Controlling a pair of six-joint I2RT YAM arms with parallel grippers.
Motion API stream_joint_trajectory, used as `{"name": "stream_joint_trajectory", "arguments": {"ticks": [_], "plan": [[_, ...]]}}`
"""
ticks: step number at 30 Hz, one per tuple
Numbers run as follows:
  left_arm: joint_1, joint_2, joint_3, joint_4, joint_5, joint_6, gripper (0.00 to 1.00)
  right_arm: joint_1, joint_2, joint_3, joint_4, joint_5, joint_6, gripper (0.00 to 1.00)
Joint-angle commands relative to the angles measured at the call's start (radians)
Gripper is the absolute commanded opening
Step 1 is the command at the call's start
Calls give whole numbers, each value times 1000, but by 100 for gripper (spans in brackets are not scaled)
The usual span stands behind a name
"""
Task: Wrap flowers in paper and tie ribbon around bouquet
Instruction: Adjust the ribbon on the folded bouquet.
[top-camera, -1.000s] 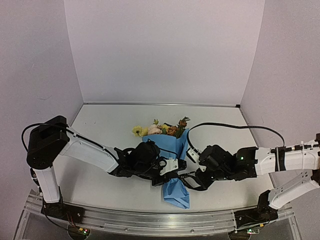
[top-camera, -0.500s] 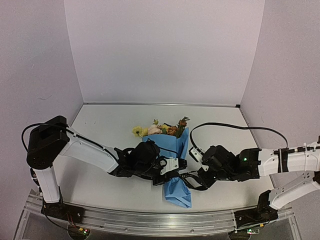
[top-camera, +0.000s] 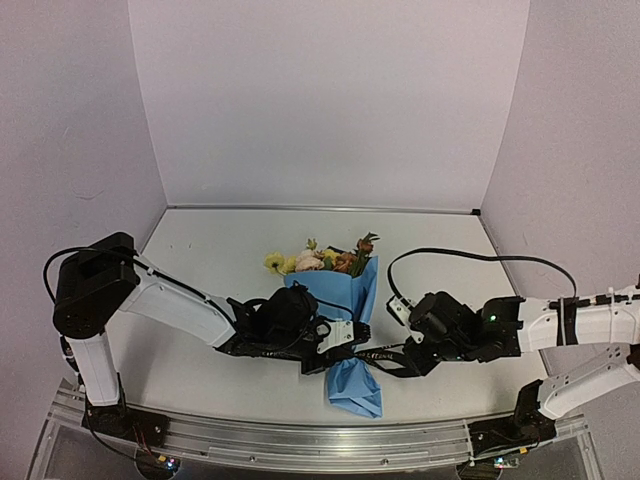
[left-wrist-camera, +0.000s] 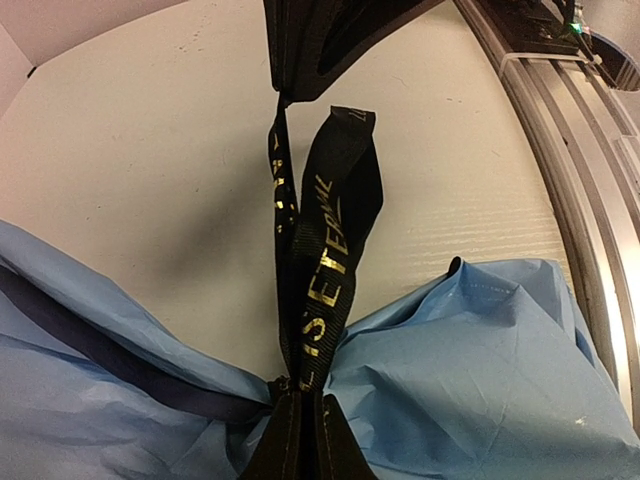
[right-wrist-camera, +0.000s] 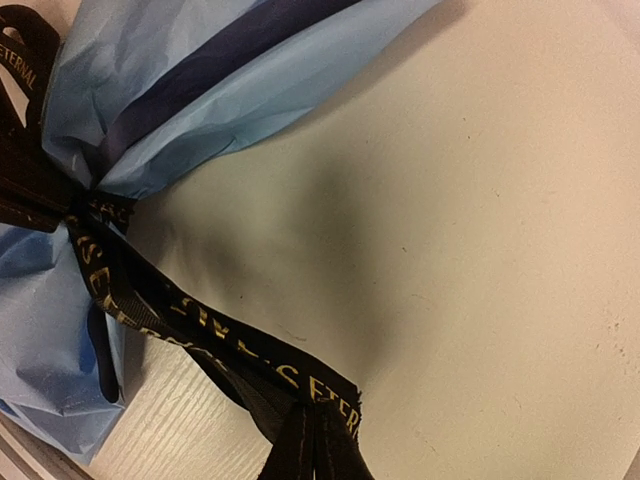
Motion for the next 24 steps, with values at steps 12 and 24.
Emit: {"name": "stream_joint_trajectory", "arguments": {"ticks": [12, 24], "plan": [[14, 10, -16, -150, -50, -3, 19, -22, -85, -19, -171, 146, 39, 0], [13, 10, -27, -152, -57, -11, 21, -46, -114, -33, -190, 195, 24, 0]]}}
